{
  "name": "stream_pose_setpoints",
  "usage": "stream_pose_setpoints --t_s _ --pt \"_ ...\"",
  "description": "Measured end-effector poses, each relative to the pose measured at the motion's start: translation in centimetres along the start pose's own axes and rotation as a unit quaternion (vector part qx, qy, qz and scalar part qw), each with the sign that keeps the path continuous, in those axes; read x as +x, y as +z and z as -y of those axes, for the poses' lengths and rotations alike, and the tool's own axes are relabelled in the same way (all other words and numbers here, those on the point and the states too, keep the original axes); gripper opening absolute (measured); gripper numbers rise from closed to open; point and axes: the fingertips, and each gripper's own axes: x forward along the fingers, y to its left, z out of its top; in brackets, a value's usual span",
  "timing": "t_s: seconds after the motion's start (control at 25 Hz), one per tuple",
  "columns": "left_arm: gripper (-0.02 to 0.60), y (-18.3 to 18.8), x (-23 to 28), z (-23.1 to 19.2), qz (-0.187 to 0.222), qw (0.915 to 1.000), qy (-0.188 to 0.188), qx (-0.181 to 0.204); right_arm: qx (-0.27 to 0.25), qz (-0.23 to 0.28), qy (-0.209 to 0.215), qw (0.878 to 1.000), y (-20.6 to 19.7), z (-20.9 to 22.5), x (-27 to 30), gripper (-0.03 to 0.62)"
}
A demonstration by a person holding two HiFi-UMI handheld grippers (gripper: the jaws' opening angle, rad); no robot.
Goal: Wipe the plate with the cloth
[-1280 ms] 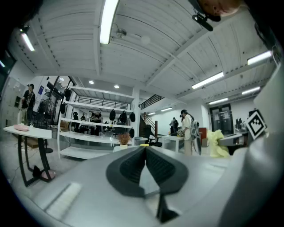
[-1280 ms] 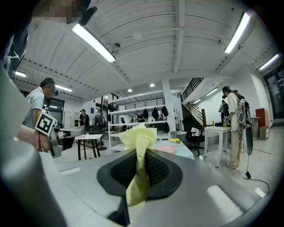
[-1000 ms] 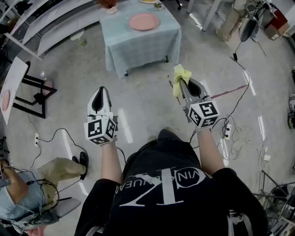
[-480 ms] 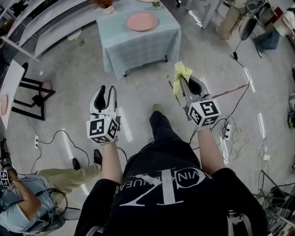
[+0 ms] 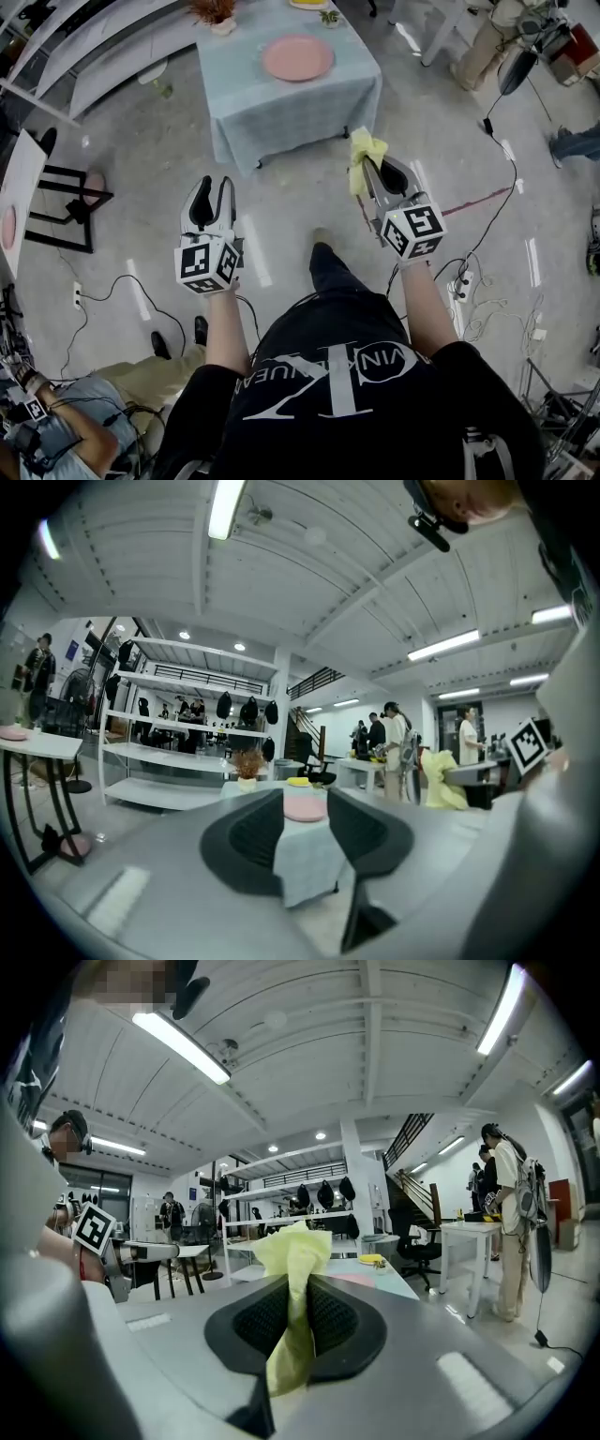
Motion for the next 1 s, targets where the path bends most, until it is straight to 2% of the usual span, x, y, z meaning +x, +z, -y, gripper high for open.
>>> stream_pose_setpoints --t_s 0.6,1.0 --pt "0.0 1.2 15.0 -3.2 -0.02 0.9995 0.026 -0.006 0.012 -0.029 0.014 0.999 1.0 9.2 12.7 0.041" --pt "0.0 0.7 21.3 -3.1 -0.025 0.9993 0.026 -0.011 0.008 -0.044 0.022 0.999 0.6 12.8 17.2 0.041"
